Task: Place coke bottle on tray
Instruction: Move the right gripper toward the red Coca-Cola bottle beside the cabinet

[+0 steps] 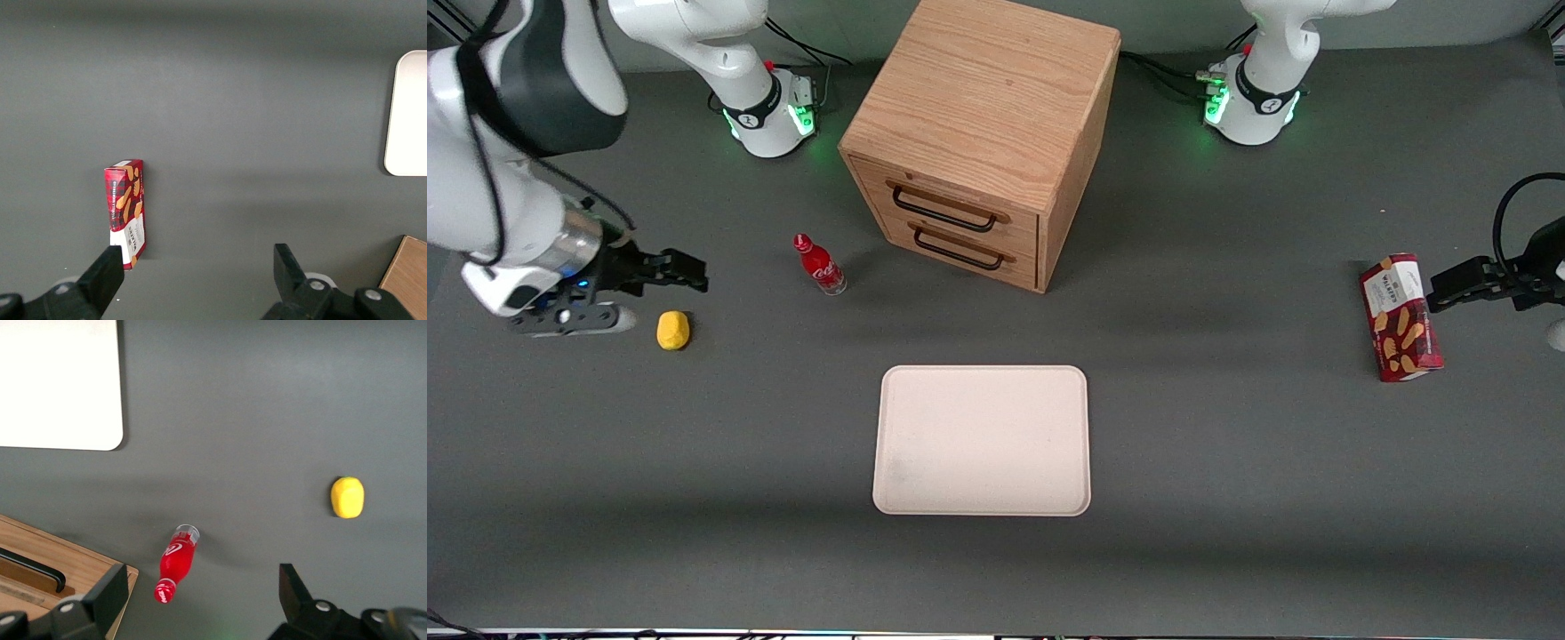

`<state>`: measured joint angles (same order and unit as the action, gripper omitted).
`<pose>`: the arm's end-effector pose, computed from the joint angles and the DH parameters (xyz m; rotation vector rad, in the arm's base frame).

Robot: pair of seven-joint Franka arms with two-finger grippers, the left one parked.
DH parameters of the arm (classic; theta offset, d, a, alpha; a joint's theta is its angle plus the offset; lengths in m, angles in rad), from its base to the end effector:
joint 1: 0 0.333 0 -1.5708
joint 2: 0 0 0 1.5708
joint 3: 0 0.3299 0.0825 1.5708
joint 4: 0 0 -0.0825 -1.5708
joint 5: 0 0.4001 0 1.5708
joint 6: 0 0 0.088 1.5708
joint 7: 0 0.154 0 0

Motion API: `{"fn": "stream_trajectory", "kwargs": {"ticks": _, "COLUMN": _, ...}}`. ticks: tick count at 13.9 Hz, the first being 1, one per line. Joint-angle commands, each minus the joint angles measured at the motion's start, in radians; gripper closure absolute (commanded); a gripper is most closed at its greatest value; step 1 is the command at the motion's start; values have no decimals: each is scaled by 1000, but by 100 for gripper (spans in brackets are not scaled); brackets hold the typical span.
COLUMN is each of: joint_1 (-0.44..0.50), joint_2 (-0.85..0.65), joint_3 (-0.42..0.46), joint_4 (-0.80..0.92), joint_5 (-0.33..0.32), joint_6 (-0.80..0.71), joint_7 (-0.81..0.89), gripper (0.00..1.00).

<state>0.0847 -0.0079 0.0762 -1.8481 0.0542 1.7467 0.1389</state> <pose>0.5524 0.0972 0.4752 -3.0999 -0.0155 0.1555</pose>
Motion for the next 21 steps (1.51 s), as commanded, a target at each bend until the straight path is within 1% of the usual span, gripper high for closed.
{"fn": "stream_trajectory", "kwargs": {"ticks": 1, "joint_1": -8, "joint_2": -203, "joint_3": 75, "joint_4": -320, "joint_5": 13, "joint_6": 184, "joint_7": 62, "gripper": 0}}
{"fn": "stream_trajectory", "kwargs": {"ticks": 2, "joint_1": -7, "joint_2": -225, "joint_3": 91, "joint_4": -380, "joint_5": 13, "joint_6": 236, "joint_7": 74, "gripper": 0}}
{"fn": "stream_trajectory", "kwargs": {"ticks": 5, "joint_1": -7, "joint_2": -233, "joint_3": 155, "joint_4": -480, "joint_5": 15, "joint_6": 327, "joint_7": 131, "gripper": 0}}
{"fn": "stream_trajectory", "kwargs": {"ticks": 10, "joint_1": -5, "joint_2": -225, "joint_3": 166, "joint_4": -666, "joint_5": 16, "joint_6": 537, "joint_7": 133, "gripper": 0}}
{"fn": "stream_trajectory", "kwargs": {"ticks": 12, "joint_1": -5, "joint_2": -219, "joint_3": 192, "joint_4": -698, "joint_5": 18, "joint_6": 574, "joint_7": 143, "gripper": 0}}
{"fn": "stream_trajectory", "kwargs": {"ticks": 16, "joint_1": -5, "joint_2": -208, "joint_3": 221, "joint_4": -720, "joint_5": 58, "joint_6": 606, "joint_7": 160, "gripper": 0}}
{"fn": "stream_trajectory", "kwargs": {"ticks": 21, "joint_1": -7, "joint_2": -201, "joint_3": 226, "joint_4": -724, "joint_5": 59, "joint_6": 603, "joint_7": 160, "gripper": 0}}
